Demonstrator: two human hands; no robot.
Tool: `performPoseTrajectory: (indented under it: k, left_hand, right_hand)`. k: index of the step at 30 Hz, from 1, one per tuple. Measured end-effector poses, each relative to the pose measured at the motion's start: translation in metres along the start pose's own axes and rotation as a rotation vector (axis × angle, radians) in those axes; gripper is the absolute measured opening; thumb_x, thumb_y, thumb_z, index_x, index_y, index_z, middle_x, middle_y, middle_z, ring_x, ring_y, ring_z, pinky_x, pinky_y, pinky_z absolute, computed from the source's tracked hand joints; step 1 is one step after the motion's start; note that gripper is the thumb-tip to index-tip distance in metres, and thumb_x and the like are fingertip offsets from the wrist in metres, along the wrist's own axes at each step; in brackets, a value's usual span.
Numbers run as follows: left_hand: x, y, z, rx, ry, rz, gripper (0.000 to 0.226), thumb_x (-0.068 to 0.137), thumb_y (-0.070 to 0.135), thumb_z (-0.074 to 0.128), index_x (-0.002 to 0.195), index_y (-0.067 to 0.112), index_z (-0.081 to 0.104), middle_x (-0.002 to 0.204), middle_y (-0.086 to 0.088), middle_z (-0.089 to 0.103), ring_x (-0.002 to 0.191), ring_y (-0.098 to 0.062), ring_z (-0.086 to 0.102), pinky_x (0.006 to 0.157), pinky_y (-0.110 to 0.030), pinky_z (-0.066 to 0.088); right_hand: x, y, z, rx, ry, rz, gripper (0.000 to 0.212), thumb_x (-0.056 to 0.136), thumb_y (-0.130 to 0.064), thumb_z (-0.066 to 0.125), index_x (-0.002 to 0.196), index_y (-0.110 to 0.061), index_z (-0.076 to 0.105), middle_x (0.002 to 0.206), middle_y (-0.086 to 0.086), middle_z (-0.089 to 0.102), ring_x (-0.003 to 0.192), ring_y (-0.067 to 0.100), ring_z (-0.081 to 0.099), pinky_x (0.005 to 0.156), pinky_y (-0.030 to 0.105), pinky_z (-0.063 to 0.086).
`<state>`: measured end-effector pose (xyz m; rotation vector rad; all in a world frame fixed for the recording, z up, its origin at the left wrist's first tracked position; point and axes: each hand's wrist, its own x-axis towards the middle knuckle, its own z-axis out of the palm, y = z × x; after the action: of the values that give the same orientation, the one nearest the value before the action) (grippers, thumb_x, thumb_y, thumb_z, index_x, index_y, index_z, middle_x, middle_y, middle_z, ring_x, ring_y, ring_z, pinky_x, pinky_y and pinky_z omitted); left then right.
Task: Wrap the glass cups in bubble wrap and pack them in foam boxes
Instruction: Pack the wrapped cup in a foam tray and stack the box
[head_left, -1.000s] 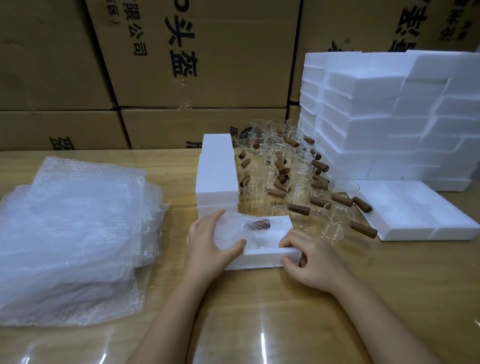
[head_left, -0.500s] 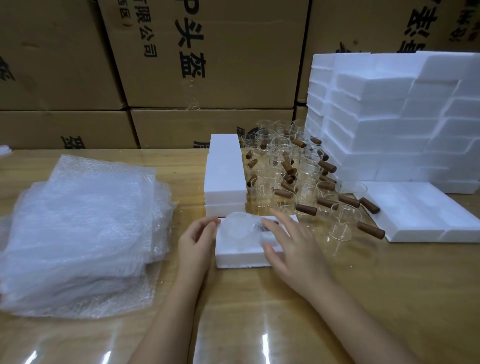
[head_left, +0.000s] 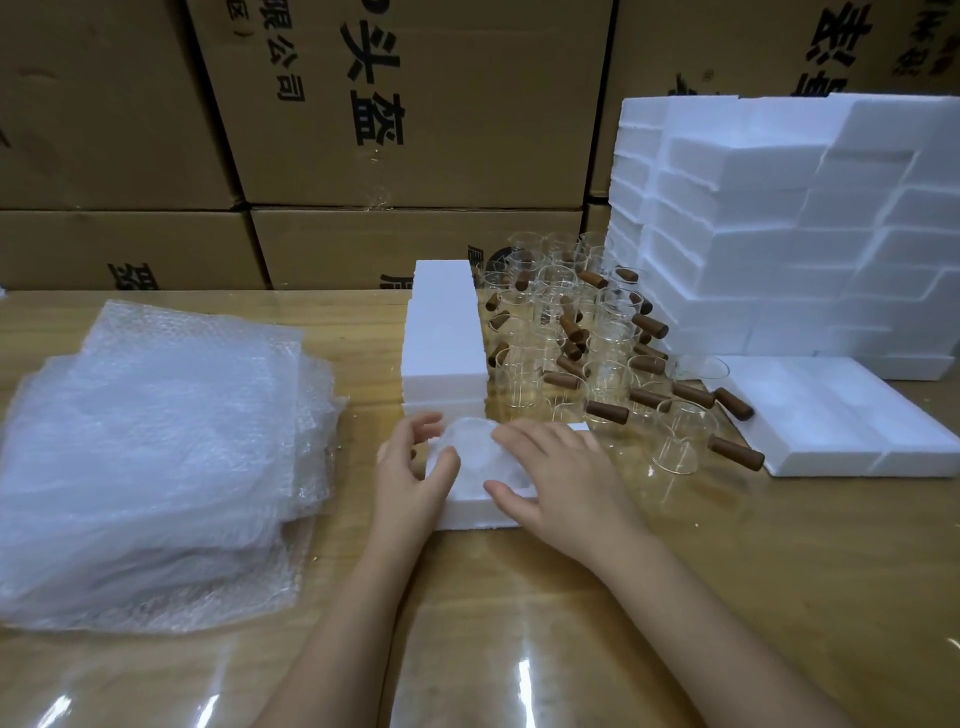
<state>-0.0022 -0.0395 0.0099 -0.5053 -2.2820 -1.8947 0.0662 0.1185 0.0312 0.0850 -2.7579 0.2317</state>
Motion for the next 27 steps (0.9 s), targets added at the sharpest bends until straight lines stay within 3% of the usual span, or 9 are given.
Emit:
performPoseTrajectory:
  k: [2,4,7,10,14,19,22,24,27]
  left_hand:
    - [0.002,0.002,0.002,0.14,0.033,0.184,0.019,0.077,0.026,0.05,0.091,0.033,0.062,0.105,0.021,0.063,0.112,-0.011,0.052,0.092,-0.023,0.04]
    - [0.004,0.003,0.004,0.355,0.066,0.436,0.022,0.079,0.02,0.045,0.075,0.019,0.066,0.101,0.013,0.067,0.108,-0.021,0.053,0.091,-0.03,0.037]
    - [0.005,0.005,0.0,0.594,-0.008,0.609,0.029,0.078,0.015,0.04,0.071,0.016,0.068,0.082,0.011,0.068,0.102,-0.019,0.059,0.09,-0.032,0.03]
    - [0.002,0.01,-0.007,0.765,-0.204,0.609,0.031,0.074,0.025,0.04,0.078,0.017,0.07,0.079,0.011,0.068,0.103,-0.018,0.061,0.091,-0.036,0.03]
    - [0.007,0.024,-0.012,0.915,-0.385,0.557,0.037,0.068,0.032,0.035,0.081,0.02,0.066,0.08,0.011,0.065,0.1,-0.012,0.055,0.071,-0.029,0.018]
    - [0.019,0.032,-0.008,1.043,-0.594,0.447,0.008,0.061,0.031,0.038,0.066,0.026,0.037,0.066,0.012,0.042,0.085,-0.011,0.039,0.07,-0.03,0.019]
    - [0.02,0.03,-0.004,1.049,-0.611,0.417,0.011,0.067,0.028,0.048,0.069,0.026,0.037,0.067,0.012,0.042,0.08,-0.012,0.036,0.076,-0.029,0.03]
    - [0.019,0.027,-0.006,1.039,-0.578,0.438,0.008,0.066,0.03,0.041,0.072,0.024,0.04,0.072,0.011,0.046,0.084,-0.013,0.042,0.08,-0.03,0.033]
    - [0.014,0.023,-0.007,0.968,-0.518,0.497,0.012,0.062,0.028,0.039,0.073,0.022,0.042,0.072,0.01,0.05,0.085,-0.017,0.048,0.073,-0.03,0.03]
  right_hand:
    - [0.004,-0.003,-0.001,-0.023,-0.012,-0.019,0.047,0.089,-0.051,0.051,0.127,-0.025,0.055,0.128,-0.007,0.055,0.113,0.018,0.054,0.09,0.035,0.04]
    - [0.009,-0.004,-0.002,-0.067,-0.077,-0.024,0.046,0.09,-0.055,0.043,0.125,-0.027,0.051,0.126,-0.009,0.052,0.111,0.017,0.052,0.089,0.034,0.04]
    - [0.02,-0.004,-0.007,-0.128,-0.159,-0.053,0.045,0.089,-0.058,0.039,0.118,-0.026,0.051,0.117,-0.007,0.051,0.108,0.017,0.05,0.079,0.033,0.037]
    - [0.033,-0.007,-0.016,-0.188,-0.244,-0.093,0.045,0.089,-0.056,0.036,0.112,-0.024,0.056,0.108,-0.003,0.05,0.106,0.018,0.048,0.069,0.029,0.028]
    - [0.046,-0.011,-0.026,-0.213,-0.426,-0.092,0.043,0.088,-0.053,0.035,0.108,-0.022,0.059,0.098,-0.001,0.043,0.107,0.021,0.043,0.069,0.033,0.027]
    - [0.053,-0.018,-0.025,-0.215,-0.515,-0.056,0.04,0.087,-0.053,0.036,0.098,-0.022,0.06,0.093,-0.002,0.034,0.107,0.023,0.039,0.07,0.035,0.023]
    - [0.048,-0.015,-0.024,-0.162,-0.454,-0.056,0.036,0.087,-0.053,0.038,0.099,-0.024,0.054,0.097,0.0,0.04,0.108,0.024,0.04,0.072,0.033,0.024]
    - [0.041,-0.012,-0.022,-0.111,-0.382,-0.06,0.038,0.087,-0.052,0.041,0.112,-0.025,0.051,0.109,0.002,0.044,0.108,0.025,0.042,0.074,0.033,0.025]
    - [0.036,-0.013,-0.023,-0.098,-0.385,-0.042,0.045,0.086,-0.054,0.04,0.12,-0.026,0.049,0.116,0.003,0.044,0.114,0.024,0.04,0.08,0.035,0.027]
